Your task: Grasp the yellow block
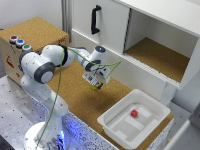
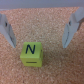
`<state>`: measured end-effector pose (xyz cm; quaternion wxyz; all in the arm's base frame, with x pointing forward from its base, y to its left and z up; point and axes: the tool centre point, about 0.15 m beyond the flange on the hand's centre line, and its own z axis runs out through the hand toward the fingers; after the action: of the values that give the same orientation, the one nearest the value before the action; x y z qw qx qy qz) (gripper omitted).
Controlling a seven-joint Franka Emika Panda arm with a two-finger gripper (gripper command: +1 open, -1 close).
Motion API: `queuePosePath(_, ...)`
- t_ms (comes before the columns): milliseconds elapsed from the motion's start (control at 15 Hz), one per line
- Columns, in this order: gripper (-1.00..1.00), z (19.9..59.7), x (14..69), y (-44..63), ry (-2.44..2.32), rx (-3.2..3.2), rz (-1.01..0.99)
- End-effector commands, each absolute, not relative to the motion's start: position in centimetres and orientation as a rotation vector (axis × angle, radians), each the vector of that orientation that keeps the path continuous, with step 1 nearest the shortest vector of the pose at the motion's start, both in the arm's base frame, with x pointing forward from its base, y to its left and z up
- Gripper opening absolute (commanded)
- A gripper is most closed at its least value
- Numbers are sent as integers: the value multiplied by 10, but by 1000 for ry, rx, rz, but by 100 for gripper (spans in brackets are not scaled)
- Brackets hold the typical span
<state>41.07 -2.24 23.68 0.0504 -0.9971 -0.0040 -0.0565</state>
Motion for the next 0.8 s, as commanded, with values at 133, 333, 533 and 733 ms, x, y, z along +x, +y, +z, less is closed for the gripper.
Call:
queuePosePath(133, 100, 216, 427, 3, -25, -3070, -9)
queuePosePath(333, 100, 216, 421, 0, 8, -3115, 32)
queuePosePath(533, 100, 202, 424, 3, 10, -3123, 52)
queuePosePath(733, -100, 200, 427, 3, 37, -3138, 18)
